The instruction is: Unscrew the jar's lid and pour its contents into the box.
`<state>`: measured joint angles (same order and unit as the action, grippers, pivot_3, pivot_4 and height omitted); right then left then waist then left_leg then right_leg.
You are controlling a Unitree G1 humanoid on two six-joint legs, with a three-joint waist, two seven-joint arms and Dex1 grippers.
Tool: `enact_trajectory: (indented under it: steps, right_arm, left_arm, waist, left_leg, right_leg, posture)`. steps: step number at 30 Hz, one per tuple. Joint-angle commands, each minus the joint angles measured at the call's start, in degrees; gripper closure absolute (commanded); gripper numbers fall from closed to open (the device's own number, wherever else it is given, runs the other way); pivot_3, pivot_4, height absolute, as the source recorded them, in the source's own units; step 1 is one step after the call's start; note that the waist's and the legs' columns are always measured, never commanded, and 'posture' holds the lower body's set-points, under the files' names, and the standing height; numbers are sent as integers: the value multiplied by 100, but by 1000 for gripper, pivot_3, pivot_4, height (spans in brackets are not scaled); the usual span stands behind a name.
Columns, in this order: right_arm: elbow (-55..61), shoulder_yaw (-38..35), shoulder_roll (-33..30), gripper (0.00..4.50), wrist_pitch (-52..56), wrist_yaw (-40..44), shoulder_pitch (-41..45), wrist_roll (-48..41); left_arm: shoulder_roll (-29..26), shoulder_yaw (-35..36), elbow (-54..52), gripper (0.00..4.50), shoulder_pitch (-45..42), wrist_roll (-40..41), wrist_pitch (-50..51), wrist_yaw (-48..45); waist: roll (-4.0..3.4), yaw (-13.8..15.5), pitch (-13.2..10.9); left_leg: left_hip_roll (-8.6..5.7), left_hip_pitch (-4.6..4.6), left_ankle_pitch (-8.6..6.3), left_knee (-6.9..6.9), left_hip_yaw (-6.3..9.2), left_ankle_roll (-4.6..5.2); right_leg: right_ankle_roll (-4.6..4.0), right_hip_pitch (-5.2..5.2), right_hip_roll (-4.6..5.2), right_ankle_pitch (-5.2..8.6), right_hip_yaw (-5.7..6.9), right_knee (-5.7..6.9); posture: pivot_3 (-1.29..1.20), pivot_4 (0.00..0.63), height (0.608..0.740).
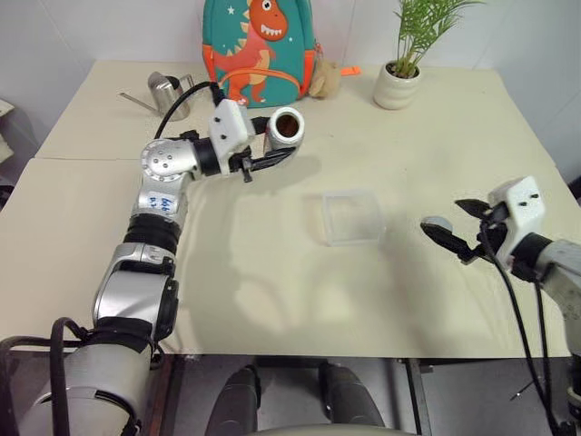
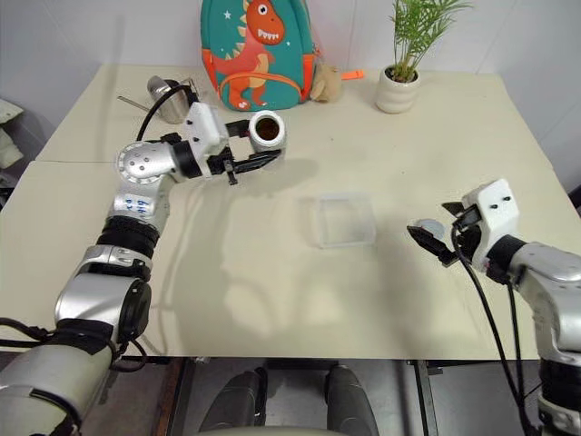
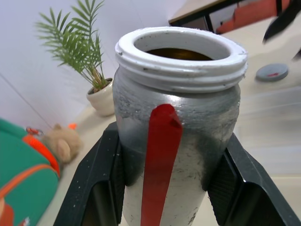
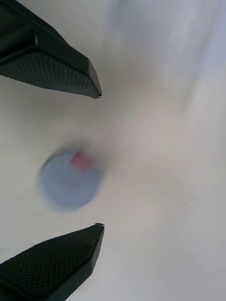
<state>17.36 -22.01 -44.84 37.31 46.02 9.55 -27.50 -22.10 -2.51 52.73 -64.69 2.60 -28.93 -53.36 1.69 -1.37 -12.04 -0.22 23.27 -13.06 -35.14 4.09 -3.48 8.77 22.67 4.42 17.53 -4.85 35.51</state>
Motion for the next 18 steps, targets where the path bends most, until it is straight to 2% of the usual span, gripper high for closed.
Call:
enact_trajectory:
  steps: [1, 11, 13, 18]
  right_arm:
    - [650, -577, -153, 16, 66, 622, -215, -922]
    - [1099, -1055, -449, 16, 525, 615, -467, -1846]
    - [1197, -1225, -522, 16, 548, 589, -624, -1879]
    - [1335, -1461, -466, 16, 459, 369, -899, -1896]
  left_arm:
    - [-13, -504, 399, 2630, -527, -1093, -778, 1112]
    - [581, -1881, 1349, 2630, -1601, -3151, -1327, 3507]
    - [695, -2302, 1375, 2630, -1713, -3672, -1517, 4026]
    - [580, -3779, 1218, 2630, -2016, -5582, -1785, 5964]
  waist:
    - [7, 8, -4]
    - [19, 60, -11]
    - [19, 80, -11]
    - [26, 152, -15]
  left_leg:
    - [-1, 0, 0, -2, 1, 0]
    - [-10, 1, -1, -10, 0, 3]
    - [-9, 0, -3, -6, -2, 6]
    - [-10, 4, -5, -5, -6, 7]
  right_leg:
    - [4, -3, 0, -2, 0, -2]
    - [22, -12, 1, -12, -13, -19]
    - [23, -11, 1, -11, -14, -22]
    - [27, -11, 1, -11, -18, -34]
  posture:
    - [0, 150, 740]
    - [0, 150, 740]
    - [0, 150, 740]
    - [0, 150, 740]
